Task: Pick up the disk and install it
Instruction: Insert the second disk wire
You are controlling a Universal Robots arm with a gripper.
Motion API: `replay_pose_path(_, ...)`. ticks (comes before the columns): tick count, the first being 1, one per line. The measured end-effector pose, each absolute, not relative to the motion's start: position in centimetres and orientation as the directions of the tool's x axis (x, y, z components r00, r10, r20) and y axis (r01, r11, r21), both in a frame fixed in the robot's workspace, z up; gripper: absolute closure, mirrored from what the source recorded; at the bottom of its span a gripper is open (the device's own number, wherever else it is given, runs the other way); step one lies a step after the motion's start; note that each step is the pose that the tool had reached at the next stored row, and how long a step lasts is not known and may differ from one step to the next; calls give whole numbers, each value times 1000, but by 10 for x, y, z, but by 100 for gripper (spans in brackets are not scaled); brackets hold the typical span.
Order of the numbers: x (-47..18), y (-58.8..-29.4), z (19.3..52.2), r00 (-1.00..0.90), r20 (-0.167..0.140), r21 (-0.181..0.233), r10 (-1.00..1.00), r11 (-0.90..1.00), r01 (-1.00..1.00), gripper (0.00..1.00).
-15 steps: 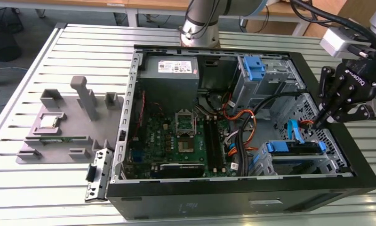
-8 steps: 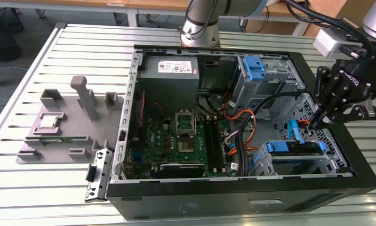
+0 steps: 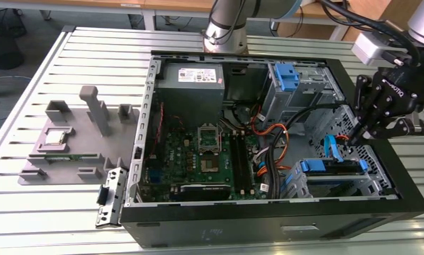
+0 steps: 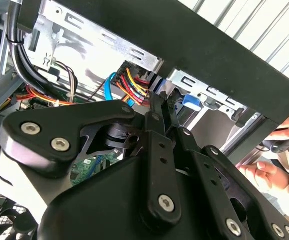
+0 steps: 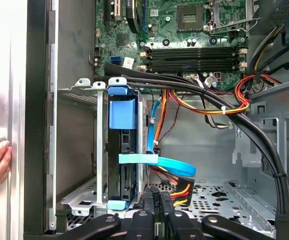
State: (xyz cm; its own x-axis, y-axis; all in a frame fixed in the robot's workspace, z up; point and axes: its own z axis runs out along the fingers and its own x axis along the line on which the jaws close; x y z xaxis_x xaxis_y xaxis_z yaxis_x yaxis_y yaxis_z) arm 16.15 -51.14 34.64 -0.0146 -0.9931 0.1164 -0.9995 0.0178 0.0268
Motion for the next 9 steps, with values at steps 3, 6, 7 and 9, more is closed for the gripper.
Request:
replay_pose_path(3,160,-512,346,-15,116,26,-993,18,-1000,82)
replay_pose_path(6,159,-512,346,-15,116,26,-993,18,-1000,82)
replay_pose_path(7,159,-513,346,-15,117,26,-993,18,-1000,82)
replay_pose_path(9,159,-516,346,-15,116,26,-993,18,-1000,82)
